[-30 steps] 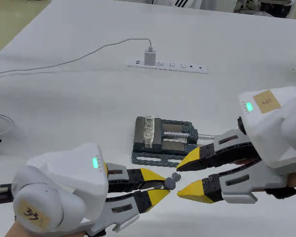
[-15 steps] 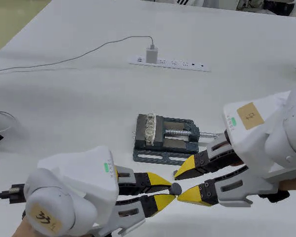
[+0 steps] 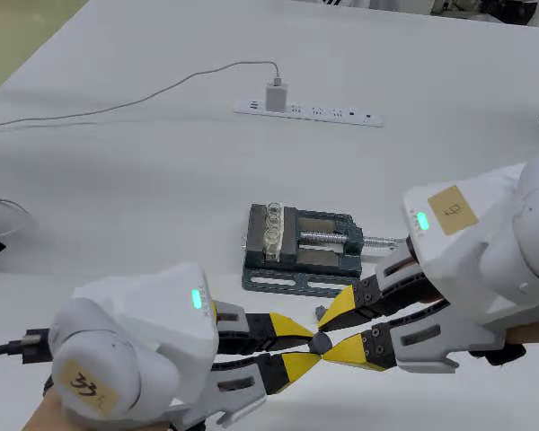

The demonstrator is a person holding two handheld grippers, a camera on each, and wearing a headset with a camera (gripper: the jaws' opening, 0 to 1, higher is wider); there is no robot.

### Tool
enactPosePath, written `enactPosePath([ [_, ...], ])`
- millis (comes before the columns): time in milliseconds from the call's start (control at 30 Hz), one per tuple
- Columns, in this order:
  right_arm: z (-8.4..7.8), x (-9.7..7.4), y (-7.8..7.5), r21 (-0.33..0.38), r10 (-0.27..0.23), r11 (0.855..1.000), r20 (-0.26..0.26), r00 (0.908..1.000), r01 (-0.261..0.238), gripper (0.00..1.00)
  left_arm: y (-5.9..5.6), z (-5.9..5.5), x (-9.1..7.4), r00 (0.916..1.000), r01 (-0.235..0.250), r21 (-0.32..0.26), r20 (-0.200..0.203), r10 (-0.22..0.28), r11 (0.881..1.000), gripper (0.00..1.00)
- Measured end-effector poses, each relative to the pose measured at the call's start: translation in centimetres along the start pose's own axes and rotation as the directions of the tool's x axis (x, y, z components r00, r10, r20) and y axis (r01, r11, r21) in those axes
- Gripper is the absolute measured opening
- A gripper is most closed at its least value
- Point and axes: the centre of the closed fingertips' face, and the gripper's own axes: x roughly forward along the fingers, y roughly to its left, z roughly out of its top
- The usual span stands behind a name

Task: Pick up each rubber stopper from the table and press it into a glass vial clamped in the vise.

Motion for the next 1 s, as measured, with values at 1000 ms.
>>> enactPosePath([
  [1000,-0.28,-0.03,0.13,0.019,0.034,0.999,-0.053,0.9980,-0.033,0.07,-0.28,0.05,0.23,0.9995,0.010,0.079,-0.031,-0.008,0.997,0.03],
])
